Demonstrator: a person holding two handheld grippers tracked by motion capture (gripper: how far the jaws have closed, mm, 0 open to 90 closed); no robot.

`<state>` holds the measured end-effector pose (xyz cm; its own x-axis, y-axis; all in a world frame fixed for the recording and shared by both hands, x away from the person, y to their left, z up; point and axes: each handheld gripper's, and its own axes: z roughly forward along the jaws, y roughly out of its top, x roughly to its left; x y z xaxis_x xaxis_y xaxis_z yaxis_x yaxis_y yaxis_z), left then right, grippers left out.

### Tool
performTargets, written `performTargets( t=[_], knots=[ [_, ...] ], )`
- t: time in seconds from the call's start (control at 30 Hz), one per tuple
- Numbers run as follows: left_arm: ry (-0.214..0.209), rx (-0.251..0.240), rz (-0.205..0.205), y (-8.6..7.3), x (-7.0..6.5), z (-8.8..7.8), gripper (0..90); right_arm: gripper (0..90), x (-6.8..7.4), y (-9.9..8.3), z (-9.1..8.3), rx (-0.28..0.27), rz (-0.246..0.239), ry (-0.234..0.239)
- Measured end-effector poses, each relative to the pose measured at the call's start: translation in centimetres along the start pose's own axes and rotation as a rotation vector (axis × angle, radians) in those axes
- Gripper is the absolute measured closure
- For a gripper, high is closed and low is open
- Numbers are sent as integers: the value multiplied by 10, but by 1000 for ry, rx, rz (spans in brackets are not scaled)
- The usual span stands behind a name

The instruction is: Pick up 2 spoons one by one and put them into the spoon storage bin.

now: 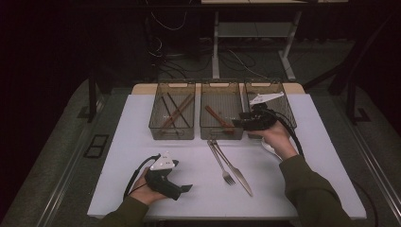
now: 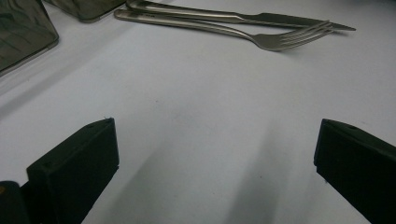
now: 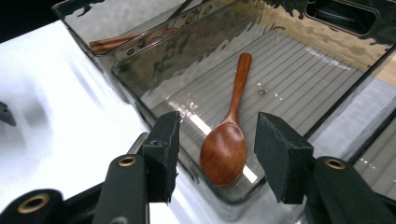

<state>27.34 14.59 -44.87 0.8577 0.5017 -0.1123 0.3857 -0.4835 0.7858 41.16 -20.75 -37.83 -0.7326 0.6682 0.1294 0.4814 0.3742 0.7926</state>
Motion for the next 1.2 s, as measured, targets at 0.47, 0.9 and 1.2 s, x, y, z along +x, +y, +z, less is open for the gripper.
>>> performTargets(
  t=[0.47,0.9,1.2],
  knots=[
    [3,2,0,0,0,0,0,442,4,-28,-37,-8,-2,28],
    [3,3,2,0,0,1,0,406,-7,-61,-58,31,18,-7],
    [1,3,2,0,0,0,0,401,-19,-78,-60,65,47,-41]
  ],
)
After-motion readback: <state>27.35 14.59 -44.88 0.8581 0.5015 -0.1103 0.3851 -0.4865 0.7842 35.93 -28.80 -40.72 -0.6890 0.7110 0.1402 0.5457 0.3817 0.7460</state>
